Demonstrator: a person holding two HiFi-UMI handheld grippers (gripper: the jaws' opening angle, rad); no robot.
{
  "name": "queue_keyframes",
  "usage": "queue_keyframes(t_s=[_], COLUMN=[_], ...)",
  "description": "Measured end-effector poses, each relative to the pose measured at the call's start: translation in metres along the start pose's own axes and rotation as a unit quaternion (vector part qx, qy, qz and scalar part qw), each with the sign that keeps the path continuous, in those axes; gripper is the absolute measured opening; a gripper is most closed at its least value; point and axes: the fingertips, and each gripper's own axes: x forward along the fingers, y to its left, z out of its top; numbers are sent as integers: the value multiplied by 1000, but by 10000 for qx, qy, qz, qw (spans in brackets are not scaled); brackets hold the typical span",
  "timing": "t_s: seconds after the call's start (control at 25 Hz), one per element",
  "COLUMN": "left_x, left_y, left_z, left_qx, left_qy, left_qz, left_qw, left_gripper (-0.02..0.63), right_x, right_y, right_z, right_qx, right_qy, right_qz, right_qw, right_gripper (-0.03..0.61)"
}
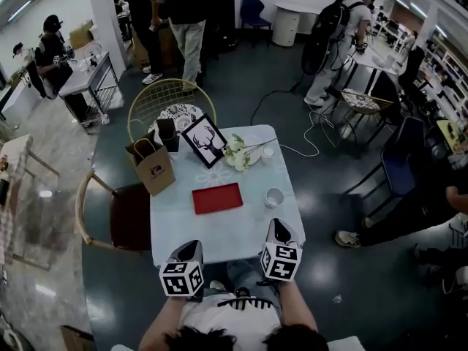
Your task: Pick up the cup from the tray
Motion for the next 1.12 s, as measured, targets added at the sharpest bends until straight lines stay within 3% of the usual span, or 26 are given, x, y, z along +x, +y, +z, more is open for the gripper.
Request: queue_keyframes(t_s=[0.44, 1.12], left_x=[-25, -19], left_y=[6, 12], left_z=[-15, -1], left_qx=[-88, -110], left_qy=[-164, -330], left_qz=[42, -9], left_qw=[9998, 9994], left_gripper=[0, 0], right_x=[-28, -24], right_y=[16, 20], right_z=[-10, -7], right_qx=[-134, -144], right_qy=[0, -26], right_qz=[164, 168], right_qw=[9998, 9998], right_gripper=[25, 25])
